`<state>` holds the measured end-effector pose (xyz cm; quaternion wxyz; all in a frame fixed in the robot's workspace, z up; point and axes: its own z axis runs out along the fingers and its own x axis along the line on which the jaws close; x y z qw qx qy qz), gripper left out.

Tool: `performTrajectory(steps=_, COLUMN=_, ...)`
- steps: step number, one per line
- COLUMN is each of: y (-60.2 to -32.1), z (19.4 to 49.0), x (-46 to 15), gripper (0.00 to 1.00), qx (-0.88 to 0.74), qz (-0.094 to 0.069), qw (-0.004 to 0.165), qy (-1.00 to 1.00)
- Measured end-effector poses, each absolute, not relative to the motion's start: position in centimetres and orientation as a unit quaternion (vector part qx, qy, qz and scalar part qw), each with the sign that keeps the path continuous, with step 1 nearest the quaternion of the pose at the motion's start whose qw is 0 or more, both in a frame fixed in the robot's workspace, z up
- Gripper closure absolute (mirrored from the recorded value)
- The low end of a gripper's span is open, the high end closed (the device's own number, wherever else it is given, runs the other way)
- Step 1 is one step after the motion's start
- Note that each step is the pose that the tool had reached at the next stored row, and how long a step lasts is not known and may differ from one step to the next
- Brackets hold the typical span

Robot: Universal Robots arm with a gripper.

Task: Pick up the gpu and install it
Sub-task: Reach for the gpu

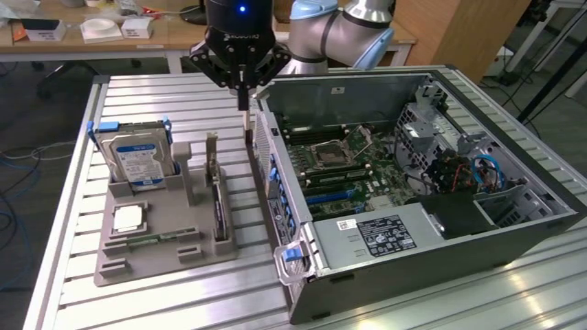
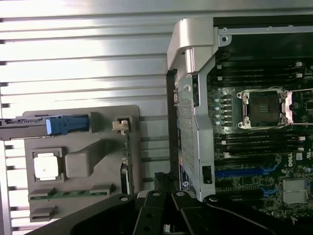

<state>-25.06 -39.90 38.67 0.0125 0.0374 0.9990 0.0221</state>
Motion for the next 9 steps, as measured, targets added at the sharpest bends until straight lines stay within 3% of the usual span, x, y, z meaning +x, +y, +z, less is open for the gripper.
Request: performTrajectory(steps=9, y=-39.9, z=38.6, x=-26.3, gripper=0.89, qx=0.037, qz=0.022, qw=0.012, qy=0.999)
